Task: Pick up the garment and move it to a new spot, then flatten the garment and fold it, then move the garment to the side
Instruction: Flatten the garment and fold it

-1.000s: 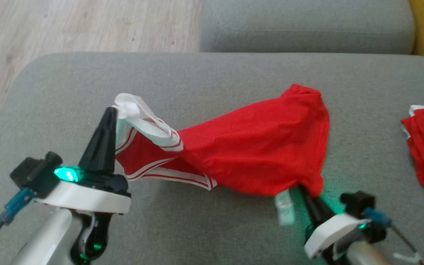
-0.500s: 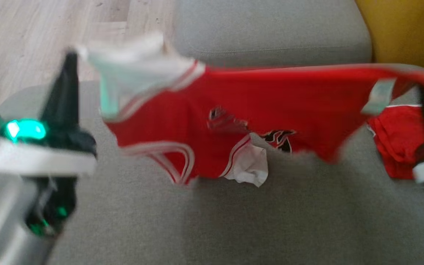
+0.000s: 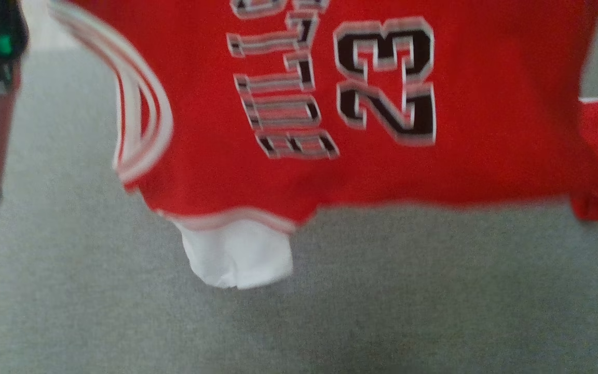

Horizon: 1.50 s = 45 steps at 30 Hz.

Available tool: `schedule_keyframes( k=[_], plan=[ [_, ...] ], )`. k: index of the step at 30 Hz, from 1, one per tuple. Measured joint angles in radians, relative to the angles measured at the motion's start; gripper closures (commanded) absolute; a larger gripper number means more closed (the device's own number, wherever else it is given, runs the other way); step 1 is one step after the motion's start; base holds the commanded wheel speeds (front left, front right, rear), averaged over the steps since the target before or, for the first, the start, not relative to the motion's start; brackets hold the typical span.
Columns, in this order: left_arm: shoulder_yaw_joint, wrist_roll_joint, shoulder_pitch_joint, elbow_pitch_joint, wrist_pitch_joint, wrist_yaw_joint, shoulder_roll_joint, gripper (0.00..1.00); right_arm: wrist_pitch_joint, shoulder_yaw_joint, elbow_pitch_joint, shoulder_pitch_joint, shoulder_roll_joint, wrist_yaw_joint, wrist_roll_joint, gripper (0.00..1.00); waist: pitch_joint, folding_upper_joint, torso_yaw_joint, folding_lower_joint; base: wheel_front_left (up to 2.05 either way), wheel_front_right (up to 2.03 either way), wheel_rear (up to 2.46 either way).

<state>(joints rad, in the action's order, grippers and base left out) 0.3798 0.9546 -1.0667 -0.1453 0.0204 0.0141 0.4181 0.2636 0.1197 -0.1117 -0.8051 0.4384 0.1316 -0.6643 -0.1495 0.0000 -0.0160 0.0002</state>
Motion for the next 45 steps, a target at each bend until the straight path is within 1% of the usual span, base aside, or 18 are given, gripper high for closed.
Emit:
schedule_keyframes(
  k=[4, 6, 10, 11, 13, 16, 17, 21, 25, 27, 28, 32, 35, 38, 42, 45],
  plan=[
    [0.023, -0.083, -0.175, -0.187, -0.061, -0.033, -0.038, 1.00, -0.070, 0.077, -0.165, -0.193, -0.027, 0.000, 0.045, 1.00, -0.100, 0.0000, -0.001, 0.0002, 0.00, 0.00, 0.00],
    [0.027, -0.118, -0.259, -0.267, -0.111, -0.051, -0.058, 1.00, -0.129, 0.108, -0.237, -0.276, -0.032, 0.000, 0.065, 1.00, -0.150, 0.0000, -0.002, 0.0003, 0.00, 0.00, 0.00],
    [0.032, -0.155, -0.388, -0.382, -0.204, -0.087, -0.098, 1.00, -0.241, 0.165, -0.348, -0.394, -0.029, 0.000, 0.079, 1.00, -0.231, -0.0001, -0.006, 0.0004, 0.00, 0.00, 0.00],
    [0.033, -0.155, -0.412, -0.415, -0.230, -0.105, -0.117, 1.00, -0.287, 0.198, -0.389, -0.419, -0.021, 0.000, 0.076, 1.00, -0.260, -0.0001, -0.009, 0.0003, 0.00, 0.00, 0.00],
    [0.043, -0.154, -0.405, -0.437, -0.243, -0.121, -0.125, 1.00, -0.316, 0.234, -0.427, -0.421, -0.008, 0.000, 0.067, 1.00, -0.281, -0.0001, -0.016, 0.0001, 0.00, 0.00, 0.00],
    [0.050, -0.141, -0.358, -0.446, -0.260, -0.131, -0.125, 1.00, -0.346, 0.296, -0.476, -0.410, 0.015, 0.000, 0.033, 1.00, -0.299, -0.0001, -0.028, 0.0001, 0.00, 0.00, 0.00],
    [0.054, -0.133, -0.329, -0.446, -0.261, -0.137, -0.125, 1.00, -0.355, 0.315, -0.490, -0.403, 0.020, 0.000, 0.021, 1.00, -0.301, -0.0001, -0.032, 0.0000, 0.00, 0.00, 0.00],
    [0.074, -0.103, -0.151, -0.410, -0.272, -0.139, -0.121, 1.00, -0.389, 0.384, -0.537, -0.323, 0.038, 0.000, -0.036, 1.00, -0.287, -0.0001, -0.044, -0.0001, 0.00, 0.00, 0.00],
    [0.094, -0.066, 0.084, -0.309, -0.276, -0.139, -0.107, 1.00, -0.402, 0.441, -0.568, -0.178, 0.061, 0.000, -0.117, 1.00, -0.242, 0.0000, -0.048, -0.0003, 0.00, 0.00, 0.00],
    [0.091, -0.049, 0.211, -0.254, -0.276, -0.139, -0.097, 1.00, -0.406, 0.466, -0.569, -0.103, 0.074, 0.000, -0.162, 1.00, -0.210, 0.0000, -0.048, -0.0004, 0.00, 0.00, 0.00],
    [0.091, -0.049, 0.211, -0.254, -0.276, -0.139, -0.097, 1.00, -0.406, 0.466, -0.569, -0.103, 0.074, 0.000, -0.162, 1.00, -0.210, 0.0000, -0.048, -0.0004, 0.00, 0.00, 0.00],
    [0.084, -0.039, 0.488, -0.164, -0.276, -0.144, -0.072, 1.00, -0.406, 0.508, -0.536, 0.055, 0.108, 0.000, -0.244, 1.00, -0.137, 0.0000, -0.046, -0.0006, 0.00, 0.00, 0.00],
    [0.080, -0.019, 0.685, -0.094, -0.276, -0.116, -0.069, 1.00, -0.404, 0.531, -0.484, 0.183, 0.140, 0.000, -0.300, 1.00, -0.080, 0.0000, -0.044, -0.0006, 0.00, 0.00, 0.00],
    [0.078, -0.013, 0.844, -0.022, -0.276, -0.081, -0.069, 1.00, -0.404, 0.544, -0.422, 0.311, 0.177, 0.000, -0.343, 1.00, -0.029, 0.0000, -0.041, -0.0007, 0.00, 0.00, 0.00],
    [0.084, -0.020, 1.000, 0.053, -0.276, -0.031, -0.071, 1.00, -0.404, 0.544, -0.348, 0.466, 0.215, 0.000, -0.377, 1.00, 0.020, 0.0000, -0.039, -0.0006, 0.00, 0.00, 0.00],
    [0.086, -0.023, 1.086, 0.093, -0.276, -0.007, -0.075, 1.00, -0.404, 0.538, -0.290, 0.567, 0.233, 0.000, -0.377, 1.00, 0.041, 0.0001, -0.038, -0.0006, 0.00, 0.00, 0.00]
  ],
)
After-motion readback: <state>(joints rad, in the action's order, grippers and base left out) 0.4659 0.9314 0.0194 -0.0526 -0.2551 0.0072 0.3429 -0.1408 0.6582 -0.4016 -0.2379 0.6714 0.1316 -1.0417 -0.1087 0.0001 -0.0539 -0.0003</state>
